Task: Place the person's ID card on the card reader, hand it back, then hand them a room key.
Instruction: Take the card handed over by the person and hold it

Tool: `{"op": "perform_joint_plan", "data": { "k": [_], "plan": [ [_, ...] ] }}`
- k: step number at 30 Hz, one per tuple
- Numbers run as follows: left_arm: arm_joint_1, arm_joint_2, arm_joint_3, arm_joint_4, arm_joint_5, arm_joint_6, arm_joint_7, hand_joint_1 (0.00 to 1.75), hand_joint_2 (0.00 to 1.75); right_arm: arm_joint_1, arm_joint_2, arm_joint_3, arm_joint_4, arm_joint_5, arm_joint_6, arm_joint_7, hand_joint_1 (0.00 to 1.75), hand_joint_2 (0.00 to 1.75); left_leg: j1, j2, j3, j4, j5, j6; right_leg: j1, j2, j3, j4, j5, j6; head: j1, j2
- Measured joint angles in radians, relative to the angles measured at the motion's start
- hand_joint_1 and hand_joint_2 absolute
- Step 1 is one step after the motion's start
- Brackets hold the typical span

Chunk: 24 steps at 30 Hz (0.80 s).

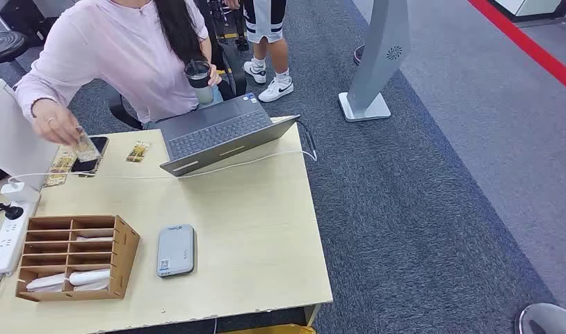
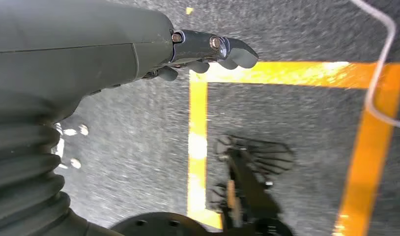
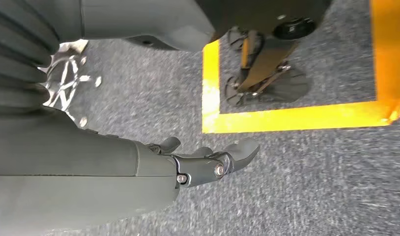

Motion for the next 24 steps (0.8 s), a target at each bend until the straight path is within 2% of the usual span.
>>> {"op": "perform_joint_plan", "data": {
  "k": [2, 5, 9, 13, 24],
  "plan": [
    [-0.005, -0.006, 0.029, 0.002, -0.007, 0.000, -0.014, 0.00, 1.75, -0.005, 0.000, 0.002, 0.004, -0.015, -0.004, -0.007, 0.00, 0.00, 0.000, 0.000, 0.000, 0.000, 0.000, 0.000, 0.000, 0.000, 0.000, 0.000, 0.000, 0.000, 0.000, 0.000],
    [-0.023, -0.020, 0.115, 0.009, -0.030, -0.012, -0.060, 0.00, 1.75, -0.022, 0.000, 0.014, 0.019, -0.059, -0.018, -0.023, 0.00, 0.00, 0.000, 0.000, 0.000, 0.000, 0.000, 0.000, 0.000, 0.000, 0.000, 0.000, 0.000, 0.000, 0.000, 0.000],
    [-0.040, -0.022, 0.228, 0.018, -0.059, -0.072, -0.122, 0.00, 1.75, -0.041, 0.001, 0.034, 0.040, -0.113, -0.047, -0.032, 0.00, 0.00, 0.000, 0.000, 0.000, 0.000, 0.000, 0.000, 0.000, 0.000, 0.000, 0.000, 0.000, 0.000, 0.000, 0.000],
    [-0.051, -0.019, 0.321, 0.023, -0.086, -0.151, -0.183, 0.00, 1.75, -0.056, 0.002, 0.051, 0.056, -0.159, -0.084, -0.028, 0.00, 1.75, 0.000, 0.000, 0.000, 0.000, 0.000, 0.000, 0.000, 0.000, 0.000, 0.000, 0.000, 0.000, 0.000, 0.000],
    [-0.069, -0.015, 0.531, -0.019, -0.154, -0.399, -0.363, 0.00, 1.75, -0.095, 0.016, 0.096, 0.103, -0.279, -0.207, 0.019, 0.00, 1.75, 0.000, 0.000, 0.000, 0.000, 0.000, 0.000, 0.000, 0.000, 0.000, 0.000, 0.000, 0.000, 0.000, 0.000]
  ]
}}
